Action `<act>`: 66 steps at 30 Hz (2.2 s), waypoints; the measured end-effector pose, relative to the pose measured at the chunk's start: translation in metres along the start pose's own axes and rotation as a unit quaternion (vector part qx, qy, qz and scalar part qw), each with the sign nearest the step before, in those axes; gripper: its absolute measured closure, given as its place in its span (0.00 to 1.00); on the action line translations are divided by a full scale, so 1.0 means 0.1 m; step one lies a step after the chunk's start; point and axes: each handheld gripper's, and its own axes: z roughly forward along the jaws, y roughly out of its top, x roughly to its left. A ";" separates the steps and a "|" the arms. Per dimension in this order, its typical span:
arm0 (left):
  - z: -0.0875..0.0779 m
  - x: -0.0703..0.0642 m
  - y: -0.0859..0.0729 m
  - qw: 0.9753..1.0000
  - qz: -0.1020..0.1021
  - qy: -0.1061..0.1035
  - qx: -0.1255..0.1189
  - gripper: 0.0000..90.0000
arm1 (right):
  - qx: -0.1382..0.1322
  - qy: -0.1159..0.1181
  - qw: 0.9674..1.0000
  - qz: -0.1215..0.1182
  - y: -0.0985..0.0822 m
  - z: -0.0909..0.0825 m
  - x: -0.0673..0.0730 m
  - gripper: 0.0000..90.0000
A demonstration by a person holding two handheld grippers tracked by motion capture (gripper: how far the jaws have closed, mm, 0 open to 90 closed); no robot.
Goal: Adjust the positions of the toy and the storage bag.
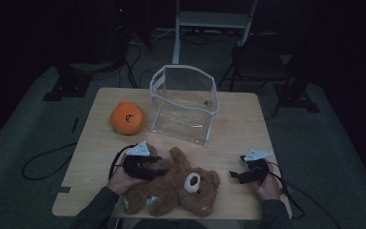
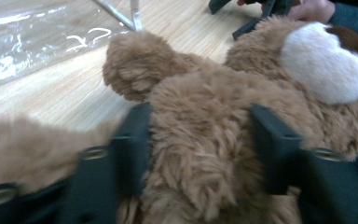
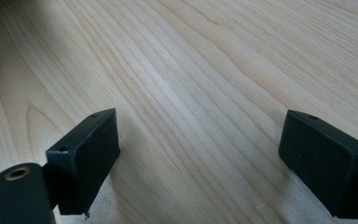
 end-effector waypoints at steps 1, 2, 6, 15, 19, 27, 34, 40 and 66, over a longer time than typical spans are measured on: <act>0.00 -0.01 0.00 1.000 0.005 0.002 0.000 0.61 | 0.000 0.000 1.000 0.000 0.00 0.00 0.00 0.13; -0.01 -0.02 0.01 1.000 0.010 0.000 0.001 0.67 | 0.000 0.000 1.000 0.000 0.00 0.00 0.00 0.13; -0.03 -0.05 0.03 1.000 0.027 0.003 -0.001 0.84 | 0.000 0.000 1.000 0.000 0.00 0.00 0.00 0.13; -0.11 -0.02 0.03 0.999 0.030 0.025 -0.013 0.97 | 0.000 0.000 1.000 0.000 0.00 0.00 0.00 0.13; -0.19 0.03 0.00 0.999 0.025 0.028 -0.017 0.97 | 0.000 0.000 1.000 0.000 0.00 0.00 0.00 0.13; -0.37 0.10 -0.11 0.999 0.019 0.019 -0.029 0.97 | 0.000 0.000 1.000 0.000 0.00 0.00 0.00 0.13; -0.52 0.27 -0.11 0.999 0.007 0.047 -0.021 0.97 | 0.000 0.000 1.000 0.000 0.00 0.00 0.00 0.13; -0.57 0.33 0.03 0.999 0.003 0.036 -0.032 0.81 | 0.000 0.000 1.000 0.000 0.00 0.00 0.00 0.13; -0.33 0.67 1.38 0.989 0.084 0.105 -0.061 0.53 | 0.000 0.000 1.000 0.000 0.00 0.00 0.00 0.13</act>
